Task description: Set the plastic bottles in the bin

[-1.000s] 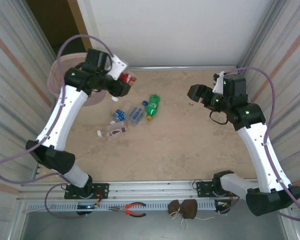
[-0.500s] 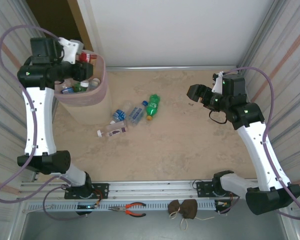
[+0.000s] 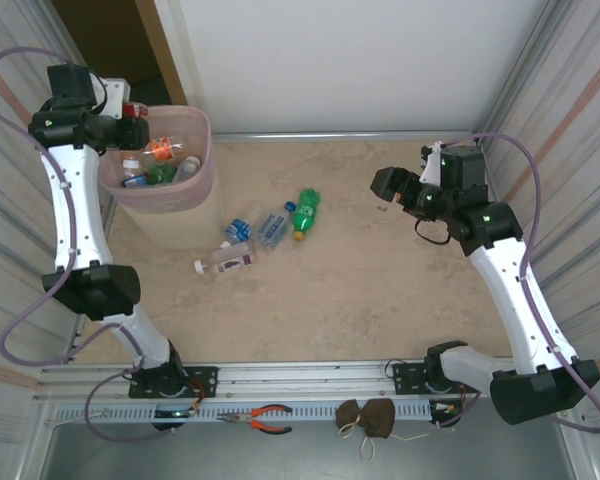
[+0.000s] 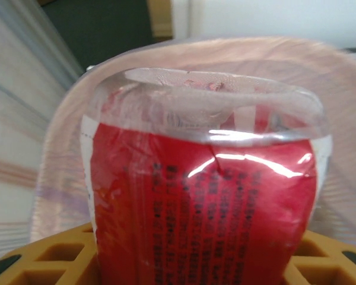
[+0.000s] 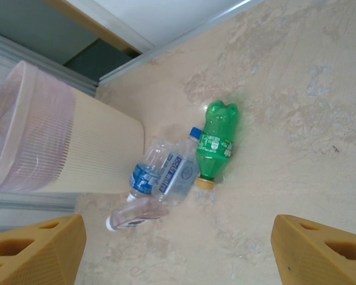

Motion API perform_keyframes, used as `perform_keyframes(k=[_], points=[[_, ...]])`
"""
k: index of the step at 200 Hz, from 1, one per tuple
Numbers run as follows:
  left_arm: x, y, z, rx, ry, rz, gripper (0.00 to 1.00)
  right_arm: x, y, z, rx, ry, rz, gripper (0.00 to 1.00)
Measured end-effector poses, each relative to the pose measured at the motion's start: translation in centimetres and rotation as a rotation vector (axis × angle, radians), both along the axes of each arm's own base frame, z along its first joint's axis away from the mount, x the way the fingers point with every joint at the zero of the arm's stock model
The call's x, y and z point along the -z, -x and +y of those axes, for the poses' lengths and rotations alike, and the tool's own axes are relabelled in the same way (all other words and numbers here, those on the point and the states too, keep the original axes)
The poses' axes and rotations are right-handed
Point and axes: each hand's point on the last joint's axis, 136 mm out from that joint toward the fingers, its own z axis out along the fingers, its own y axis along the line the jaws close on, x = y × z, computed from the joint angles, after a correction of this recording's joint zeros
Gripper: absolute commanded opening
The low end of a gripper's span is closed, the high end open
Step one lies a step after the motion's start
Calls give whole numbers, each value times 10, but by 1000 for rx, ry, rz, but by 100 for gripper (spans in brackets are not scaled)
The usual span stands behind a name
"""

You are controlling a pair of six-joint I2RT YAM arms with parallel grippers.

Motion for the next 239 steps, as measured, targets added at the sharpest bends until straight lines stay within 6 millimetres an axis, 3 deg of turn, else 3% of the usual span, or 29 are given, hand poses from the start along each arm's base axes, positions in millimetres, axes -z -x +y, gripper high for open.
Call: perform_keyframes(k=[38,88,149,239], points=[[29,-11,30,-85,-104,84,53,10,-7,3,-8,1,28,81],[50,-28,44,-105,-153,132,62,14,-10,4,-14,-3,43,81],[47,-32,45,-111,-155,108,78,14,-10,4,-13,-2,43,81],[22,-30,31,-84,-81,27,81,14,-10,4,-13,-2,43,80]])
